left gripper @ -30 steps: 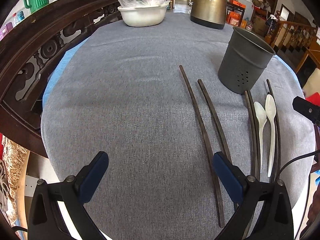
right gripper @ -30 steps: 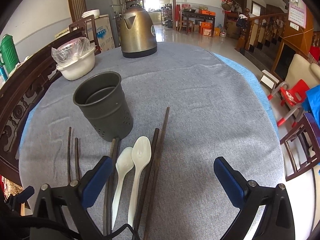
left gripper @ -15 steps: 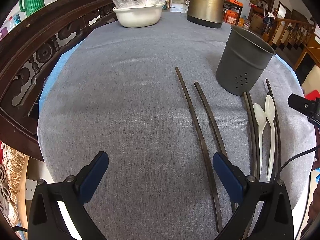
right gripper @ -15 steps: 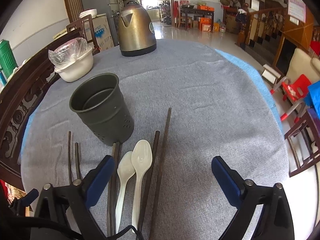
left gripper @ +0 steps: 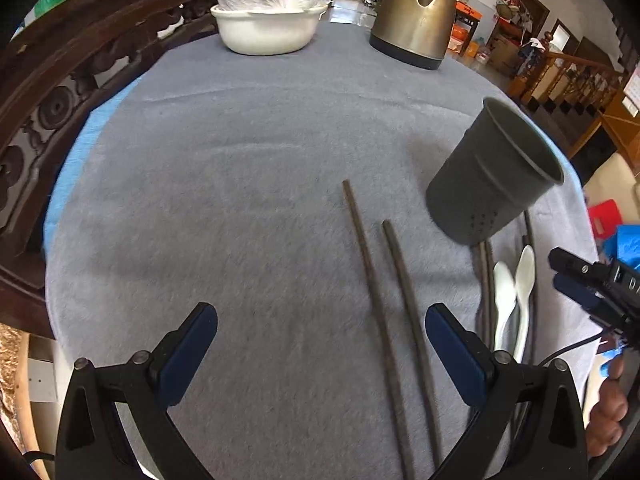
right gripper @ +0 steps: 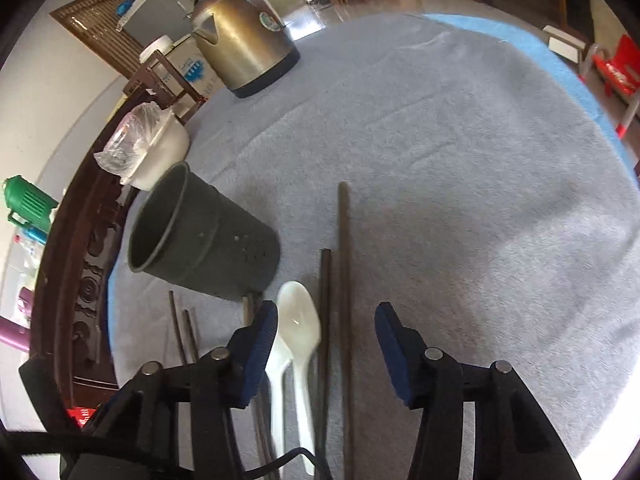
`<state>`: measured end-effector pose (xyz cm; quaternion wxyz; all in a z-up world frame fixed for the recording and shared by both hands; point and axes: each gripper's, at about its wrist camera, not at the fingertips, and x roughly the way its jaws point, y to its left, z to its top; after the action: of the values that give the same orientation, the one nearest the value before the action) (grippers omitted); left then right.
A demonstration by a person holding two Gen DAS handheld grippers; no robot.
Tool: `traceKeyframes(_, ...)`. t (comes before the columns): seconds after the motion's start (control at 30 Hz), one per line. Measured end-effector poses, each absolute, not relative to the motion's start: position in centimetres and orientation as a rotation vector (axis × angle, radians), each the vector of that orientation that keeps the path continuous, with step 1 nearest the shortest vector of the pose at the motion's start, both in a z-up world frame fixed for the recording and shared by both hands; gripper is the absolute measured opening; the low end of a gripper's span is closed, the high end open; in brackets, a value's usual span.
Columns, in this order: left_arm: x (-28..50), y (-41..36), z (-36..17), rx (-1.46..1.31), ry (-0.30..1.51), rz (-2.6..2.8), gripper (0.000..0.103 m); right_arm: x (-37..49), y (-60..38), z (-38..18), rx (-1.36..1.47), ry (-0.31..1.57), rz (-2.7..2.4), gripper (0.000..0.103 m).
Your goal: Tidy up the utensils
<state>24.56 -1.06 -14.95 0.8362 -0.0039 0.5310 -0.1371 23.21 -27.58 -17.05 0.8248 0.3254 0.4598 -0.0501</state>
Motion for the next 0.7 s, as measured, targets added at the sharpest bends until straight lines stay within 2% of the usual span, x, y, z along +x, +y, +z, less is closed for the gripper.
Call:
traceKeyframes(0.17,26.3,-1.0,-15.1,-0.026,1.145,-0.286,0.102,24.8,-25.9,-16.8,0.635,1.003,-0.069,0.054)
traceKeyframes(0.27,26.5,-0.3,-14.9,-0.043,1.143,-0.272,0.095,25.2,-25.3,-16.3,0.6,0.985,-0.07,0.052)
traceKeyframes(0.43,25.5,-0.3,-14.2,-0.018,1.113,-0.266,0.09,24.5,-26.0,-15.9,0.617,0.96,-0.049,0.05)
traceKeyframes(0.7,24.9,-0.7,-14.6,0.026,1.119,-0.26,0.09,25.6,-24.3,-17.2,0.565,1.034,-0.013,0.047)
